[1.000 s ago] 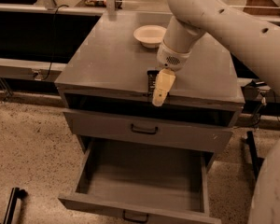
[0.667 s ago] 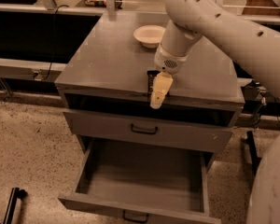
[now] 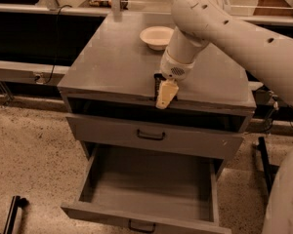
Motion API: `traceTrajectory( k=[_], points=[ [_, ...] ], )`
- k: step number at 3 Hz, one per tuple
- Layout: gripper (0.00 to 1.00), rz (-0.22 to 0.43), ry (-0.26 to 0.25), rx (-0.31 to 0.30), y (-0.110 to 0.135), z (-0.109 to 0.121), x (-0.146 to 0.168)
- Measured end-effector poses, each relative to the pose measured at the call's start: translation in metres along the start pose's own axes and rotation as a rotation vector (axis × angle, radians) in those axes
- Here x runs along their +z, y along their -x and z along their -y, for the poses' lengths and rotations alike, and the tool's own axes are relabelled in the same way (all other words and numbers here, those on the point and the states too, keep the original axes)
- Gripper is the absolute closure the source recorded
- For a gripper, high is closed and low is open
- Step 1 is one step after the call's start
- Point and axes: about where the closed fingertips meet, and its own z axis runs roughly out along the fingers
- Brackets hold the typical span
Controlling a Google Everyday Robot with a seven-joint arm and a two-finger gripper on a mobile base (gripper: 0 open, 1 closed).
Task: Place rxbar chocolate into middle drawer
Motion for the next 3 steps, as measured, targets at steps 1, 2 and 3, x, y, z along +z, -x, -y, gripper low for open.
traceTrajectory(
  k=[1, 2, 3],
  points=[
    [0.64, 0.012, 0.002, -0.013, 0.001, -0.001, -0.001],
    [0.87, 0.012, 0.002, -0.013, 0.001, 0.0, -0.002],
    [1.0, 0.085, -0.012, -0.064, 0.01, -0.005, -0.027]
  ],
)
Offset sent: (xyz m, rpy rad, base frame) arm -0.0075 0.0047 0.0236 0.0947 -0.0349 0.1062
